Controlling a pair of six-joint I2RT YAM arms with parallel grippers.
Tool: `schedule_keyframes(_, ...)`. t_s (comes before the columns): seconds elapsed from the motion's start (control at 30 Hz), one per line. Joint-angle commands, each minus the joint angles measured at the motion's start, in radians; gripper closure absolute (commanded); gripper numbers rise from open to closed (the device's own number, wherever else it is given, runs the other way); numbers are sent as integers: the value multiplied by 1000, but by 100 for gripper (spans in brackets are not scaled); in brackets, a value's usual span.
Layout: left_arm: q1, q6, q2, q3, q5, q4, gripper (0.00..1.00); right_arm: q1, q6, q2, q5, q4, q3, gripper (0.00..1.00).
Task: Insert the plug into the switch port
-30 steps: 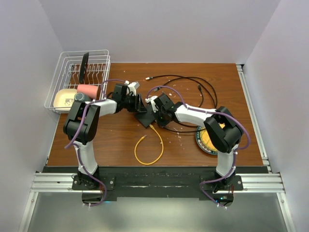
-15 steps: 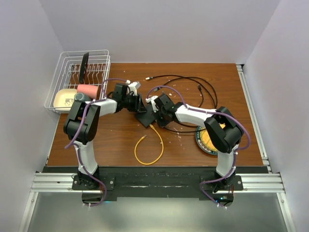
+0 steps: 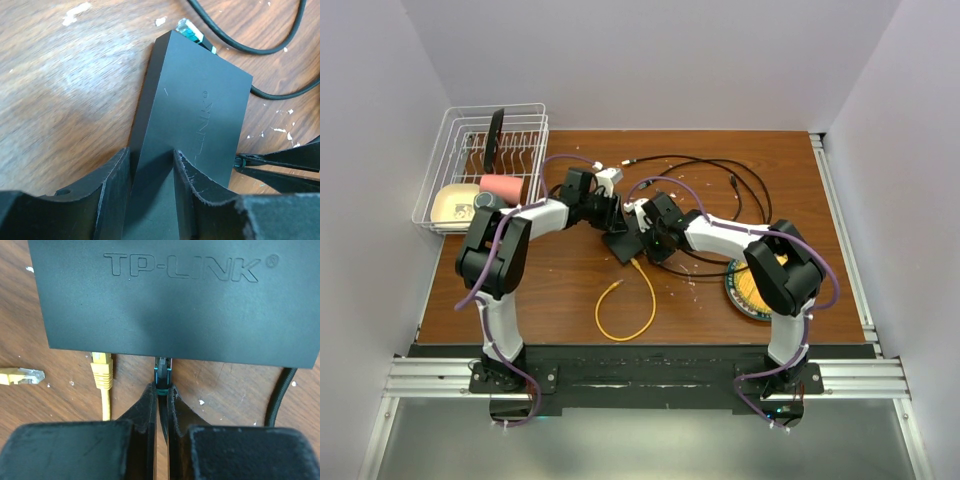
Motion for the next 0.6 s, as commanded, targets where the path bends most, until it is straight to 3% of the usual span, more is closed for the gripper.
schedule_keyframes(0.0, -181, -30, 29, -17, 415, -231, 63, 15, 18, -30, -59, 459, 123, 100)
schedule_keyframes(0.3, -187, -19, -34, -102, 408, -251, 64, 14, 28, -5, -24, 450, 167, 100)
schedule_keyframes(0.57, -184, -54, -70, -148, 317, -232, 59, 14, -15, 27, -137, 343, 242, 100)
